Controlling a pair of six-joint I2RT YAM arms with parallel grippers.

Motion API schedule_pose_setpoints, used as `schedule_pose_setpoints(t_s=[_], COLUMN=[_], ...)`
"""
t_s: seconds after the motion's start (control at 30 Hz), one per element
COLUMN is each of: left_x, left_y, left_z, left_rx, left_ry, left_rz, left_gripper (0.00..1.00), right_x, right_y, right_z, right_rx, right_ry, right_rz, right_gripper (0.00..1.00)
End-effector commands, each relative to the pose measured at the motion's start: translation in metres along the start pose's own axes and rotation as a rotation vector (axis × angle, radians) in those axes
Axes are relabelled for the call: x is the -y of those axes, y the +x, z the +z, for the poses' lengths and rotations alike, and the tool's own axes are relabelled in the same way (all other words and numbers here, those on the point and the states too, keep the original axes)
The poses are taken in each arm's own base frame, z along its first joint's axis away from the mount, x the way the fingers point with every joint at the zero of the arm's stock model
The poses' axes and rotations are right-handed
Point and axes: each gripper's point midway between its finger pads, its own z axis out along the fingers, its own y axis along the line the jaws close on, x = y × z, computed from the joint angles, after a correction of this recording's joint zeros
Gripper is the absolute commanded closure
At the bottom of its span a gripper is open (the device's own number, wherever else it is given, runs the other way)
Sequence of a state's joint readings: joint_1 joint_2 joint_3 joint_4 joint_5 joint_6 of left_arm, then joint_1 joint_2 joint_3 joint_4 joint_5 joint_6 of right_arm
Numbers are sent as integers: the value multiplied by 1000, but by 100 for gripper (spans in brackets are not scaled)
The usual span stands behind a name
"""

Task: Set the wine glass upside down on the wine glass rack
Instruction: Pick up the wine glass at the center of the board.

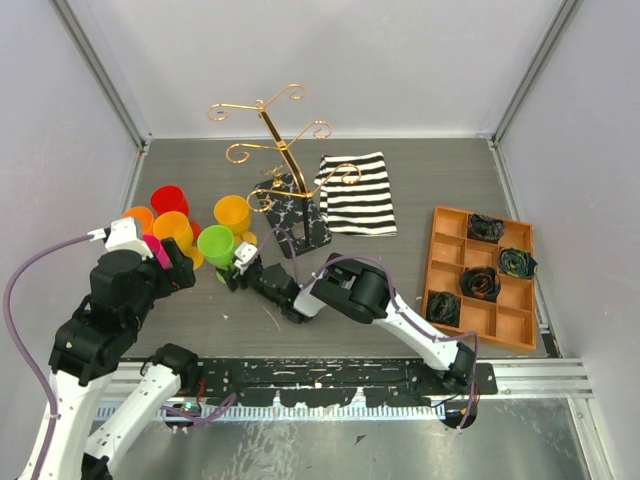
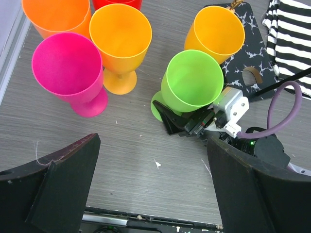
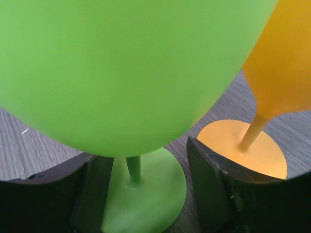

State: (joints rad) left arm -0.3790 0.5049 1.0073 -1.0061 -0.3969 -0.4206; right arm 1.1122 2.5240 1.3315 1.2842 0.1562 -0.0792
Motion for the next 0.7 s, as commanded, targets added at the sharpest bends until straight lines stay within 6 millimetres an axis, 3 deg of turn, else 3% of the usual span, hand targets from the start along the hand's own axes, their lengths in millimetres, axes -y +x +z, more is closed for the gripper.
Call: schedule_pose_setpoints(t_s=[0.0,0.4,0.67], left_x=[4,5,5], left_y=[-1,-1,-1], left_z=[6,7,8], left_rx=[4,0,-2], left_ry=[9,11,10], left_rz=[1,2,2], left_gripper=[2,2,2], right_x=[0,2,2], right_y=[-33,-35,-32], right_z=[14,20,23], right_rx=[100,93,81], right_ry=[4,4,5], right_rz=[31,55,56], right_gripper=[36,41,68])
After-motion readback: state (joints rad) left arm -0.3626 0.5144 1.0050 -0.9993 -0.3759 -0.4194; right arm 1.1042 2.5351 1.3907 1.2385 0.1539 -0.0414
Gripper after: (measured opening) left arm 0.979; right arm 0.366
